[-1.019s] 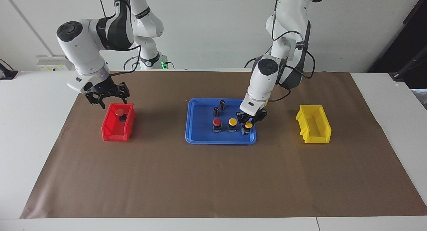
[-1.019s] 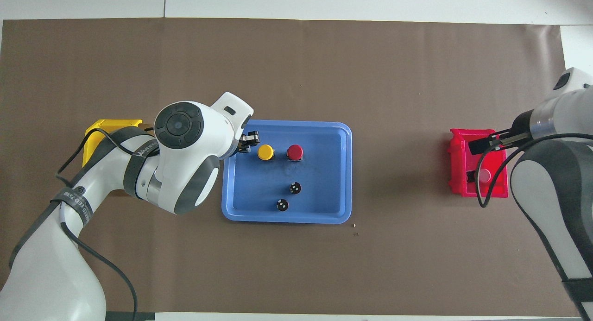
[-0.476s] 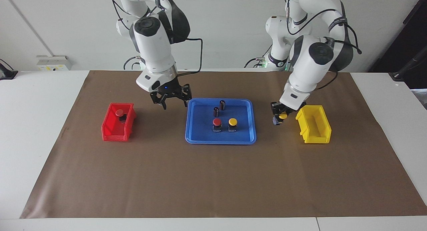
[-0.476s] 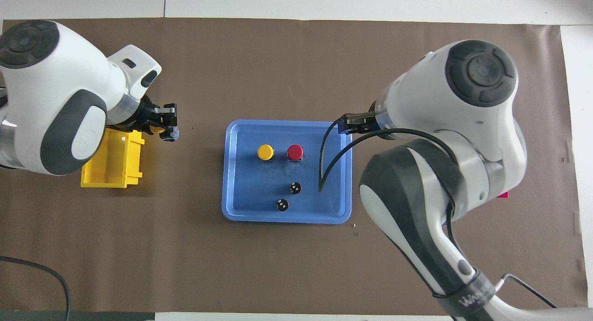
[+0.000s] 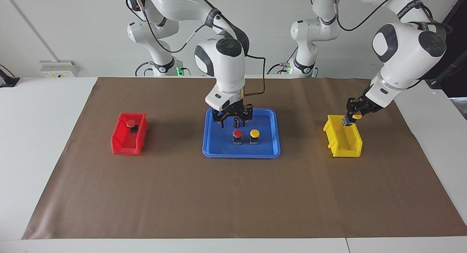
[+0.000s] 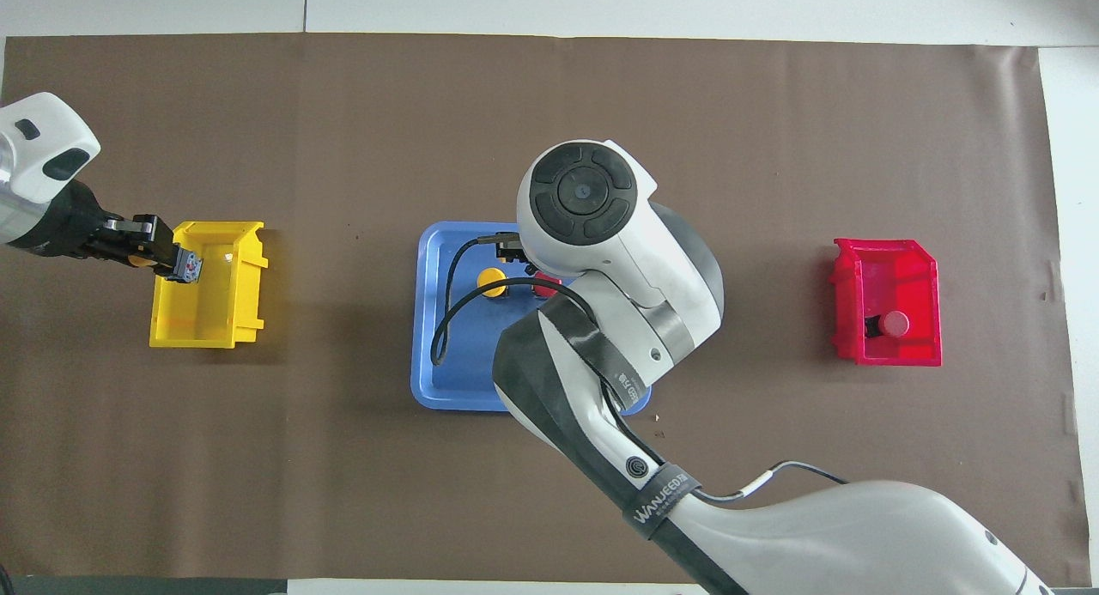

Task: Sort red and yellow buttons by color
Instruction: 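Carry the yellow button to the yellow bin while the right gripper reaches the red button, then grasp the red button with the right gripper while the left gripper releases the yellow button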

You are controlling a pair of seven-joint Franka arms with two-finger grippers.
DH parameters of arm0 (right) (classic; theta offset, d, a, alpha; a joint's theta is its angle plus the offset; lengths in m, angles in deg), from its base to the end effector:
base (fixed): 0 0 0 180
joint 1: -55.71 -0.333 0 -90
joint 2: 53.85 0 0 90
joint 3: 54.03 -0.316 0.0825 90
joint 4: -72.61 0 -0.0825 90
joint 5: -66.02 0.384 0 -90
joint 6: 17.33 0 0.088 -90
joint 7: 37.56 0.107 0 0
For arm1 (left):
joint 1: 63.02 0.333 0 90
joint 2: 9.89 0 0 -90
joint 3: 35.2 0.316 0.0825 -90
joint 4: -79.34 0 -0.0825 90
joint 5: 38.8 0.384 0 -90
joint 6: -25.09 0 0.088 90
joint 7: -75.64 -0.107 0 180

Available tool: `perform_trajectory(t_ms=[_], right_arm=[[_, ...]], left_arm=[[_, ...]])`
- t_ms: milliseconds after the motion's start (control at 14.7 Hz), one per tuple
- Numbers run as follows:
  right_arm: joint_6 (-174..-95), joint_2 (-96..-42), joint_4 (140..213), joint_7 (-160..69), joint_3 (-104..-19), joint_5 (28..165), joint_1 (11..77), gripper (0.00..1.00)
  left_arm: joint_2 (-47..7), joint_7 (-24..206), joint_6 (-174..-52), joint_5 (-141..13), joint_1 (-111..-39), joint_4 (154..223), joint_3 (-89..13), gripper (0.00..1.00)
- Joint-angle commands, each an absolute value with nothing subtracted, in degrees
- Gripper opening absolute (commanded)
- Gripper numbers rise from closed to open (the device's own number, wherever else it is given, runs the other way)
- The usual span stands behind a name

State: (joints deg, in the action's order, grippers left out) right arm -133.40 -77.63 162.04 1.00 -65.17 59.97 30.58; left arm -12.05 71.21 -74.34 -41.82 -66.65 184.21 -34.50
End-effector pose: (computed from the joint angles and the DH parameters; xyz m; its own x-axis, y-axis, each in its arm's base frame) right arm 0.5628 0.3838 0.4152 0.9982 -0.0152 0.0575 -0.0141 -0.9997 -0.0210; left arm 0.5578 -0.0334 0.4945 0.9846 -0.1190 -0.1282 -0.1120 -0.9919 0.0600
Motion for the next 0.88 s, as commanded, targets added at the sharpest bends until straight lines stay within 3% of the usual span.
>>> perform_trajectory(t_ms=[0, 408, 544, 680, 816], right_arm=[[-136.4, -79.2, 163.3, 4.5, -65.1, 58.7, 29.2, 0.77], [-142.1, -79.1, 169.4, 4.7, -65.0, 58.6, 29.2, 0.72], [-142.0, -79.0, 169.7, 4.7, -65.0, 58.6, 29.2, 0.67], [-141.6, -78.9, 169.7, 4.6, -65.1, 58.6, 29.2, 0.48], [-140.9, -78.9, 169.4, 4.5, -65.0, 58.6, 29.3, 0.19]], left_arm=[[-6.8, 67.9, -81.3, -42.7, -64.9, 194.3, -34.1, 0.03], [-6.7, 66.2, -89.3, -42.6, -63.4, 201.3, -34.2, 0.03], [-6.7, 66.3, -93.8, -42.6, -63.5, 204.6, -34.2, 0.03], [-7.3, 66.5, -97.4, -42.6, -63.5, 206.9, -34.2, 0.03], [-7.8, 66.5, -100.1, -42.6, -63.5, 208.3, -34.2, 0.03]])
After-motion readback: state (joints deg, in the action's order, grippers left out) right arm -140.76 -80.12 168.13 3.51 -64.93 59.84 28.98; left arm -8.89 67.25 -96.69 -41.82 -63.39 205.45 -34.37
